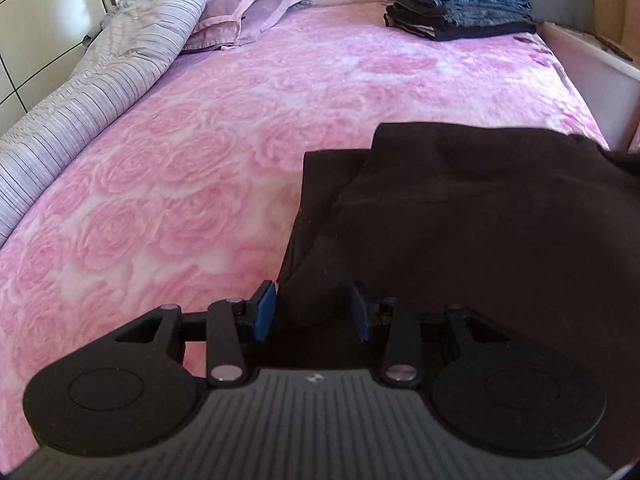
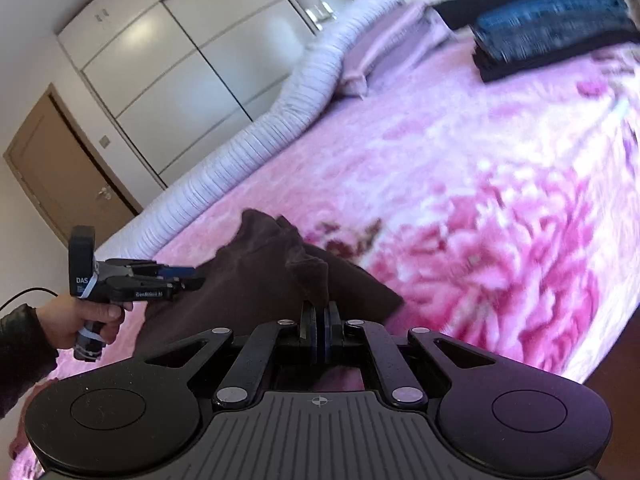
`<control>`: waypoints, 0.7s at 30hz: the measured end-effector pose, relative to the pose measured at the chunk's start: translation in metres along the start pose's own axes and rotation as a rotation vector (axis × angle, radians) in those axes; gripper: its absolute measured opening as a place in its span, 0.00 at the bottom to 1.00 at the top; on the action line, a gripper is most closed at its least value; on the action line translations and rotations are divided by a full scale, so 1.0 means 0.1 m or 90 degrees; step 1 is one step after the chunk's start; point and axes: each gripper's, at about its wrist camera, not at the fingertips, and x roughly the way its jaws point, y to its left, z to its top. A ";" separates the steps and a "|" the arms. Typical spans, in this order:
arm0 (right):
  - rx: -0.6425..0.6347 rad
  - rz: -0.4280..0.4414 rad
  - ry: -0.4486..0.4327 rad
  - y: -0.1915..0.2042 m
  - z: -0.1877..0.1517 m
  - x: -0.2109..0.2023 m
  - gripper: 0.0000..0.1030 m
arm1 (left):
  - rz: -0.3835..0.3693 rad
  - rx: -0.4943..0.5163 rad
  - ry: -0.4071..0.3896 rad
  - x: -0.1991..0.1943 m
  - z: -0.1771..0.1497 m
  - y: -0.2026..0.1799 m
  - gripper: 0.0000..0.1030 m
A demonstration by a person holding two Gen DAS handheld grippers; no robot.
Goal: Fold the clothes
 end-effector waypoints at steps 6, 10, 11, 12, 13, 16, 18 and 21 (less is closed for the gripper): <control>0.025 -0.014 0.034 -0.10 0.00 0.18 0.02 | 0.008 -0.004 0.003 -0.03 0.08 0.03 0.35; 0.037 -0.086 -0.001 -0.15 0.01 -0.02 0.02 | 0.033 0.005 -0.024 -0.37 -0.02 -0.04 0.34; 0.049 -0.076 -0.008 -0.17 0.02 -0.06 0.03 | 0.036 0.004 -0.033 -0.48 -0.07 -0.07 0.34; 0.061 -0.065 -0.016 -0.19 0.04 -0.11 0.03 | 0.038 0.003 -0.041 -0.59 -0.11 -0.11 0.34; 0.072 -0.055 -0.023 -0.22 0.05 -0.15 0.06 | 0.038 0.002 -0.050 -0.69 -0.15 -0.17 0.34; 0.045 -0.038 -0.014 -0.11 0.09 -0.12 0.45 | 0.029 -0.002 -0.078 -0.97 -0.27 -0.37 0.34; 0.046 -0.024 0.000 -0.08 0.07 0.01 0.52 | 0.006 -0.003 -0.095 -1.11 -0.33 -0.54 0.34; 0.068 0.001 0.004 -0.06 0.04 0.17 0.52 | -0.038 0.001 -0.121 -1.24 -0.41 -0.85 0.34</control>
